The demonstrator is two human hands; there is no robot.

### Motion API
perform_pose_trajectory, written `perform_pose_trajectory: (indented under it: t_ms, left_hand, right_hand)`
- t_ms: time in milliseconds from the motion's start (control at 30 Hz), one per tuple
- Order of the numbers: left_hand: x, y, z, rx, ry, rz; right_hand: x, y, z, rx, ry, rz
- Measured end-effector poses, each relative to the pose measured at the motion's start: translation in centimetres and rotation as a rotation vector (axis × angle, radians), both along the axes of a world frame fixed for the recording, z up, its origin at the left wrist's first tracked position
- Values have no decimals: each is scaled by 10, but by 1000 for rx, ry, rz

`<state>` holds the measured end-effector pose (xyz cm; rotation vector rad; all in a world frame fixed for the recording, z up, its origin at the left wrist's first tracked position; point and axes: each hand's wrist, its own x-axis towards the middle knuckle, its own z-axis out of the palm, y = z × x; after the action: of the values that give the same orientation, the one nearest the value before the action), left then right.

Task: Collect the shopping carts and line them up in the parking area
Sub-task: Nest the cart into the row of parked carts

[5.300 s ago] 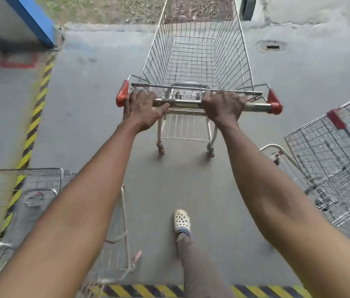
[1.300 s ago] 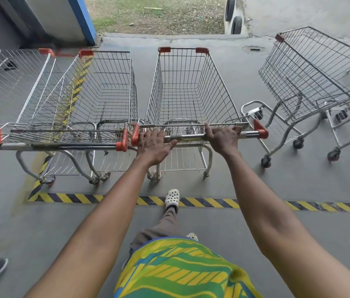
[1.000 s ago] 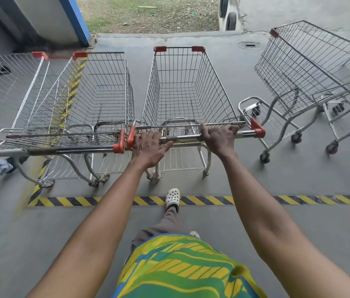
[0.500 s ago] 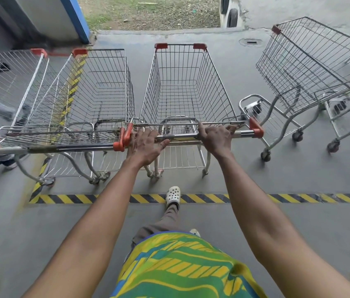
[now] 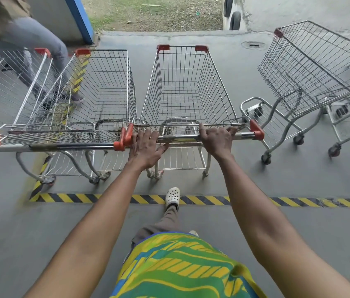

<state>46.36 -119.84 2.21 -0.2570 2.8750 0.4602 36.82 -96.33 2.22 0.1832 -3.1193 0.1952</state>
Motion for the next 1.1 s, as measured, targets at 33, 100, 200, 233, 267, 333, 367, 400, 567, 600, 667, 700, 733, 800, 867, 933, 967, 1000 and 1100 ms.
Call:
perform_pose_trajectory:
  t_ms: [33, 100, 200, 233, 267, 333, 367, 400, 567, 600, 667, 700, 733, 800, 867, 933, 967, 1000, 1100]
  left_hand:
    - [0, -1, -1, -15, 3, -11]
    - [1, -2, 1, -36, -1, -20]
    - [4, 2, 7, -33, -17, -20]
    - [4, 3, 8, -34, -21, -19]
    - [4, 4, 9, -41, -21, -19]
    - [1, 3, 8, -51, -35, -24]
    - [0, 3, 7, -49, -53, -25]
    - [-2, 3, 6, -38, -72, -22]
    - [-11, 5, 3, -5, -96, -25]
    - [-13, 7, 3, -2, -101, -25]
    - [-17, 12, 4, -8, -93, -29]
    - [-19, 14, 5, 7, -100, -30]
    - [-21, 18, 7, 33, -121, -27]
    - [-25, 23, 11, 57, -138, -28]
    - [-30, 28, 14, 47, -125, -36]
    - [-37, 32, 15, 45, -125, -43]
    - [-40, 33, 16, 37, -125, -50]
    - [-43, 35, 16, 33, -131, -57]
    - [-52, 42, 20, 58, -203, -69]
  right_hand:
    - [-1, 0, -3, -2, -3, -2]
    - [-2, -1, -6, -12, -8, -1]
    - [-3, 0, -8, -18, -4, -1]
    - [-3, 1, -9, -17, -3, 0]
    - [-2, 1, -8, -17, -2, 1]
    - [-2, 1, -6, -18, 0, 1]
    - [-3, 2, -6, -17, 2, 1]
    - [-5, 3, -6, -17, -2, 1]
    - [-11, 8, -2, 2, -38, 21]
    - [-12, 10, 1, -2, -40, 31]
    - [-16, 14, 5, -15, -45, 48]
    - [-19, 15, 7, -26, -49, 54]
    - [-22, 17, 10, -36, -56, 56]
    - [-28, 22, 12, -50, -74, 57]
    - [-33, 27, 15, -64, -87, 51]
    - [-37, 30, 18, -38, -89, 58]
    - [-39, 31, 20, -18, -86, 63]
    - [-41, 32, 21, -3, -89, 65]
    - [-50, 38, 22, 12, -113, 60]
